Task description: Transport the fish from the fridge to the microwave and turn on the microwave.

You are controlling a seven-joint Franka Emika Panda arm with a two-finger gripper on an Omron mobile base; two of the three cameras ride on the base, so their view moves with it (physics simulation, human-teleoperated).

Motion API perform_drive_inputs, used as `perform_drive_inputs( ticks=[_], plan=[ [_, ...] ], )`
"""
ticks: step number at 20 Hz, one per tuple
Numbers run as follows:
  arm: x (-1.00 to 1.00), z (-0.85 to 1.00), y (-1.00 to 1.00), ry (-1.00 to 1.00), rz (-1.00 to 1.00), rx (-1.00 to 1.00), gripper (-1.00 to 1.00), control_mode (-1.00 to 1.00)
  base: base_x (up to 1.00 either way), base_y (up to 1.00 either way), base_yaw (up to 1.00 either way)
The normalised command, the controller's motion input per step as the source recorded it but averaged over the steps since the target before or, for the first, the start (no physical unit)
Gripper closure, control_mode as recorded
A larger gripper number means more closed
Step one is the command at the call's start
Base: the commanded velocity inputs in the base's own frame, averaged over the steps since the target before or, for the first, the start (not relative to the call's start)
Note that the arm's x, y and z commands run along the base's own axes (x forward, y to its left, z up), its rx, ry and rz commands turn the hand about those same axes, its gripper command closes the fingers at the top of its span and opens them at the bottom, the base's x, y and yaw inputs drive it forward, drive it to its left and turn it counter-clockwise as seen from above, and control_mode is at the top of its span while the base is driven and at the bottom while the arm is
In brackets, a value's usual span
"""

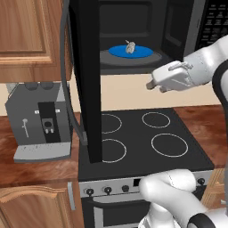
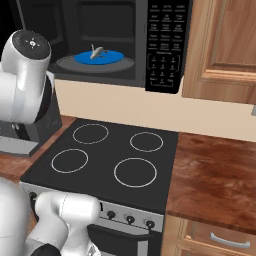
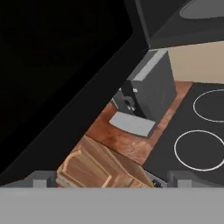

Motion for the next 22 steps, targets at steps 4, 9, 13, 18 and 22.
perform_drive_inputs(
  ticks=[4, 9, 13, 18, 22],
  plan=[
    [-0.48, -0.09, 0.11, 0.24, -0.02, 0.05, -1.0, -1.0, 0.0, 0.0, 0.0],
    [-0.46, -0.12, 0.15, 0.25, 0.0, 0.15, -1.0, -1.0, 0.0, 0.0, 0.0],
    [-0.47, -0.21, 0.25, 0.13, 0.0, 0.18, -1.0, -1.0, 0.0, 0.0, 0.0],
    [-0.49, -0.25, 0.28, 0.0, -0.01, 0.08, -1.0, -1.0, 0.0, 0.0, 0.0],
    [-0.47, -0.23, 0.28, 0.02, -0.06, 0.02, -1.0, -1.0, 0.0, 0.0, 0.0]
  ],
)
